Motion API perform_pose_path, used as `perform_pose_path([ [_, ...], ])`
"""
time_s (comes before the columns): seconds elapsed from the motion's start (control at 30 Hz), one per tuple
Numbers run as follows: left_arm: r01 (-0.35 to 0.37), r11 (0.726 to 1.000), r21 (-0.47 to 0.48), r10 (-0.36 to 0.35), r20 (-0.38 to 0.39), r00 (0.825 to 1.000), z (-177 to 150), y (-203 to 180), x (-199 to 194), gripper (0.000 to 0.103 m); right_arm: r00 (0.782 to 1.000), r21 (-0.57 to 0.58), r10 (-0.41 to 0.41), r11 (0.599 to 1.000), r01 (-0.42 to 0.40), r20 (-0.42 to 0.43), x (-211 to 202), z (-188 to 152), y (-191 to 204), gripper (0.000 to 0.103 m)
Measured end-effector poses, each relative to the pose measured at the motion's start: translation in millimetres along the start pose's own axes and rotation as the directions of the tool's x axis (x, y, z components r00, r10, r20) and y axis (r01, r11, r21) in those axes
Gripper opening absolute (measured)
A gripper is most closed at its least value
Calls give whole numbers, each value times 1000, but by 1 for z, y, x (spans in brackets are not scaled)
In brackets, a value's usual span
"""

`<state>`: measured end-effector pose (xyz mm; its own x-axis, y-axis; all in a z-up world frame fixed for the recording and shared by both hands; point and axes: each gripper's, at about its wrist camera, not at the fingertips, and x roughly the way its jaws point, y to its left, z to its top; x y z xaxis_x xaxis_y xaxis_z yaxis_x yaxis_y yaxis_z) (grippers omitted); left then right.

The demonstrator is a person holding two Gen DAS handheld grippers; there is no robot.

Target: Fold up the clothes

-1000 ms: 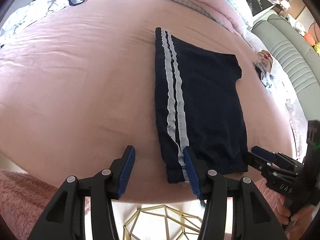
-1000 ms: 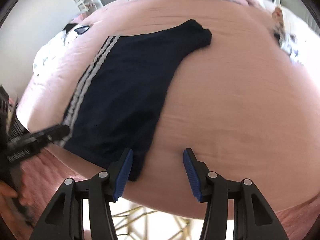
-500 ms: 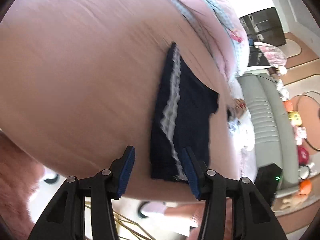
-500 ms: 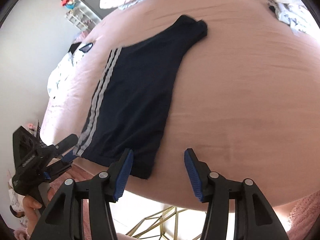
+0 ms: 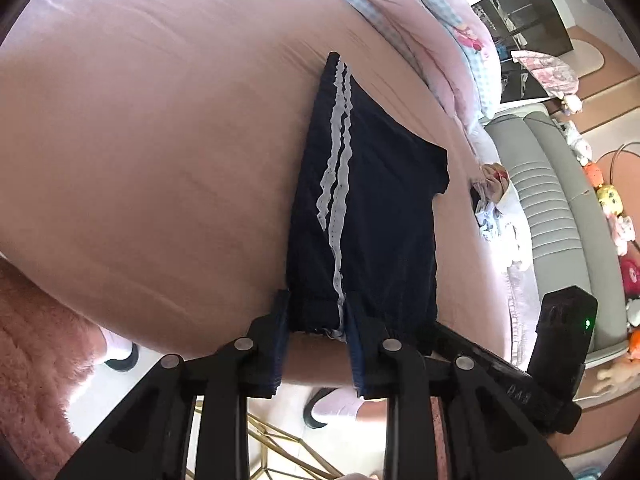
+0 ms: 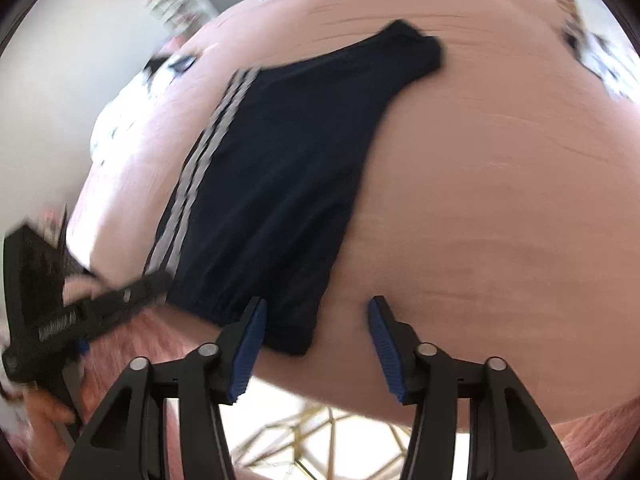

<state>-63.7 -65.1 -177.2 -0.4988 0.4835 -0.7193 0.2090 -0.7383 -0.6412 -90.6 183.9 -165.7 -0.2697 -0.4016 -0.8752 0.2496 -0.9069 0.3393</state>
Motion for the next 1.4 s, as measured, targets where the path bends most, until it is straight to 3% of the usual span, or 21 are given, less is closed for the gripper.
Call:
perform_pose_path([
  [0.07,11,1000,-11,-11,-5,1000,0,4,-1,23,1000,-38,-8,999,8,-5,-1,-3,4,44],
  [0.13,9,1000,-9,-9,-7,1000,2,4,2,23,1000,-2,4,1000,-4,-4,2,-1,1,44],
  [0.2,-8,1000,22,9,-4,1000,4,0,3,23,1000,22,18,1000,-18,5,3,1,-1,31],
  [0.23,-13,999,34,13,2,1000,4,-4,0,20,1000,20,27,999,-27,14,1,2,0,17],
  [0.33,-18,998,60,17,22,1000,2,-16,-11,15,998,1,36,999,-36,44,-10,1,5,11],
  [0.6,-29,990,139,28,5,1000,-13,-44,-23,14,995,0,40,999,-40,90,-42,-12,0,11],
  [0.87,0,997,72,5,-79,997,-31,-26,-15,14,998,44,63,997,-64,15,-37,-36,-14,11],
  [1.03,33,997,68,-28,-69,997,-30,-32,-28,14,995,59,97,993,-98,23,-48,-39,-17,11],
  [1.13,42,997,68,-38,-63,997,-17,-36,-31,14,990,86,132,987,-137,53,-56,-23,-21,11],
  [1.4,51,992,115,-42,-80,996,42,-50,-14,14,989,108,99,988,-111,106,-48,50,-25,10],
])
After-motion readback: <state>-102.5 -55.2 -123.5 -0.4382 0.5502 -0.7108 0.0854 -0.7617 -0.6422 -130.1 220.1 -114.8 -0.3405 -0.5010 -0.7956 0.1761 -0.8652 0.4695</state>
